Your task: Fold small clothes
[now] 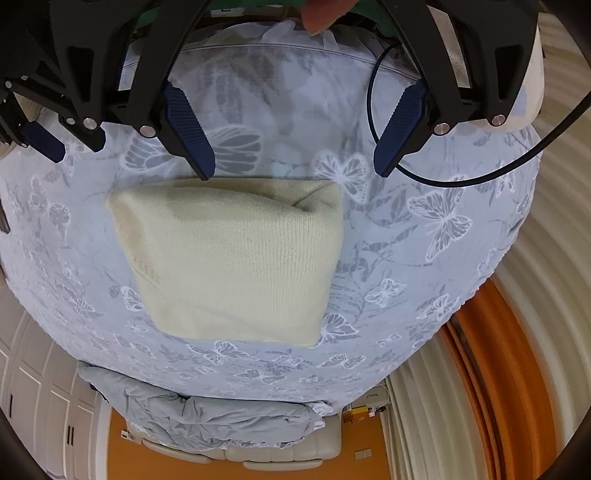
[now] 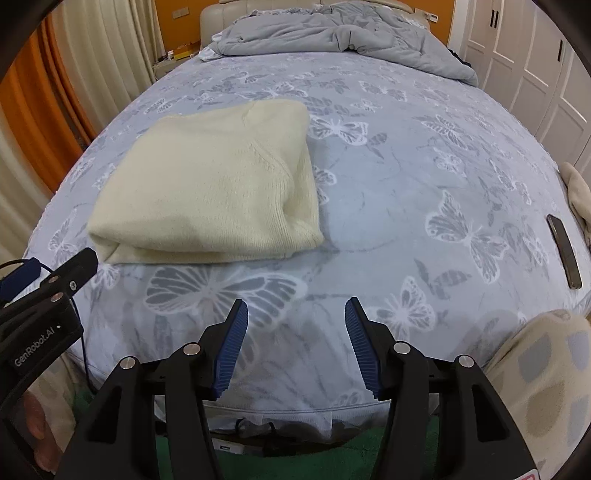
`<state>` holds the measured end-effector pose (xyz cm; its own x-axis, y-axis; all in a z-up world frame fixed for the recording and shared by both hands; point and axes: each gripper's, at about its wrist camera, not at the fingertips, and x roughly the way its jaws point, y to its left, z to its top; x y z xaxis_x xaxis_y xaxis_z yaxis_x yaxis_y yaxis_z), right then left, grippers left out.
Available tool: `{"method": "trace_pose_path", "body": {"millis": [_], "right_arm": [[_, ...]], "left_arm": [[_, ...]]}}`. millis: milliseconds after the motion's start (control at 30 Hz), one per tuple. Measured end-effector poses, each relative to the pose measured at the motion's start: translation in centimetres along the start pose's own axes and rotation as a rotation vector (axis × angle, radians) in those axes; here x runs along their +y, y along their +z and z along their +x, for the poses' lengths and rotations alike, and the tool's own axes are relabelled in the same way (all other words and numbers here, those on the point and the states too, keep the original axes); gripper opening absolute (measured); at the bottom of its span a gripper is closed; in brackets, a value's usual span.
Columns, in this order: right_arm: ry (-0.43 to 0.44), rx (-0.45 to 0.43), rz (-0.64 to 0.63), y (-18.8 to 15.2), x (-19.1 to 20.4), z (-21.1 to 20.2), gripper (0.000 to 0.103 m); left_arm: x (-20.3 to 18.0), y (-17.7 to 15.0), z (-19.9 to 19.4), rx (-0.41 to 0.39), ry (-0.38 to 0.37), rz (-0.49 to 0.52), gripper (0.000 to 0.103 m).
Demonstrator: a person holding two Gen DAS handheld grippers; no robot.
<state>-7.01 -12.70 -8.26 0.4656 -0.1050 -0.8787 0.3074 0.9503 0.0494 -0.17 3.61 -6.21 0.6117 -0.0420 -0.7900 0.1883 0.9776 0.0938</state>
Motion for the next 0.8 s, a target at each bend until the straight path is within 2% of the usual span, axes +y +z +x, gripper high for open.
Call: {"method": "trace_pose_path", "body": {"millis": [433,800], "right_arm": [[-0.022,0.002,0.007,-1.1,-0.1,1.4,0.055],[-0.029,0.042,-0.005,-2.1,0.7,3.8,0.055]], "left_arm": [[0.3,-1.4,1.7,0.007,-0.005,-0.004,0.086],[1.2,-2.1,4.2,0.032,-0.009,-0.042,0.086]]}}
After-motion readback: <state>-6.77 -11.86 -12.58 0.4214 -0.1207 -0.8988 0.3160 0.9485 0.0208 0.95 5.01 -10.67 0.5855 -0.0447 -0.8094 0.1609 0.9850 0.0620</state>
